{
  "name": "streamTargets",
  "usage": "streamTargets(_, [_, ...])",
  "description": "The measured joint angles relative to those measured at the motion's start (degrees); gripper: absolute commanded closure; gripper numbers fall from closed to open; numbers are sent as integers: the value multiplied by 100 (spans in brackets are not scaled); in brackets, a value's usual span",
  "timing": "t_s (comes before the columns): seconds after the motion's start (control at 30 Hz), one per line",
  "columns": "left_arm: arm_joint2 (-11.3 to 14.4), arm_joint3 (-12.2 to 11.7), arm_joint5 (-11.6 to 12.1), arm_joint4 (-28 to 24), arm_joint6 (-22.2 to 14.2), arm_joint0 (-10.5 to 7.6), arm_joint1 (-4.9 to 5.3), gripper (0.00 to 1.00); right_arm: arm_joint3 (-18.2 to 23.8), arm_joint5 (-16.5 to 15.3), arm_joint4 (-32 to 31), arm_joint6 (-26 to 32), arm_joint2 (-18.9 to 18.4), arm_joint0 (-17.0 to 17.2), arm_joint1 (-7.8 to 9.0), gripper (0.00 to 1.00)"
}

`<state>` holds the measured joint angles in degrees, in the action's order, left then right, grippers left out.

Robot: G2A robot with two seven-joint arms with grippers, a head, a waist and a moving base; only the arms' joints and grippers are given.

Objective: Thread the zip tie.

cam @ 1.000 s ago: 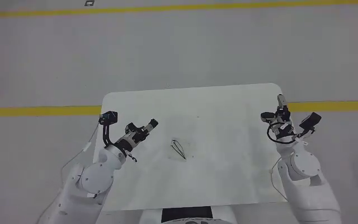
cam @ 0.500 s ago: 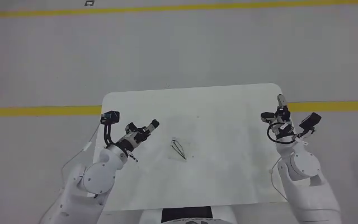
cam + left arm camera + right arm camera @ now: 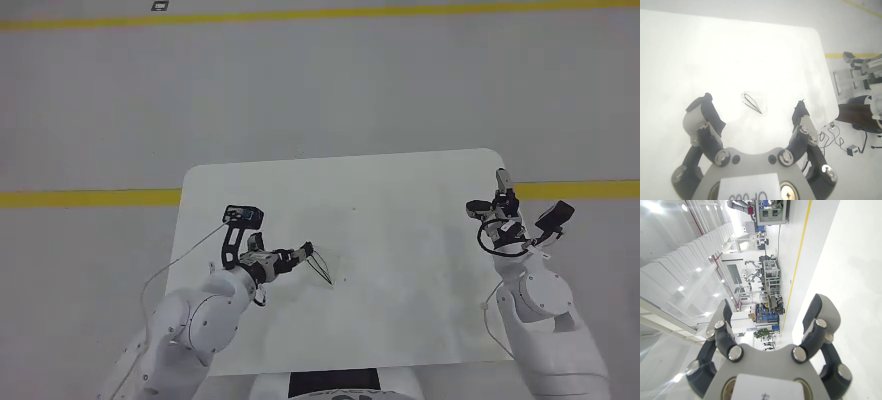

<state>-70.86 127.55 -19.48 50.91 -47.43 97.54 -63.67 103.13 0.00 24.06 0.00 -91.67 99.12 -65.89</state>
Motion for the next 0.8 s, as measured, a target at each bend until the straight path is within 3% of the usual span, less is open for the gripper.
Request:
streamTargets(0.13, [53,-67,0,355,-103,-64,-44,0,0,0,0,0,0,0,0,0])
streamTargets(0.53, [135,-27,6,159,-2,-70,-62,0,0,0,0,0,0,0,0,0])
streamTargets(0.67, [334,-175,-1,420,-207,-207,-157,0,0,0,0,0,0,0,0,0])
streamTargets(0.8, [328,-389,0,647,-451,-306,-299,0,0,0,0,0,0,0,0,0])
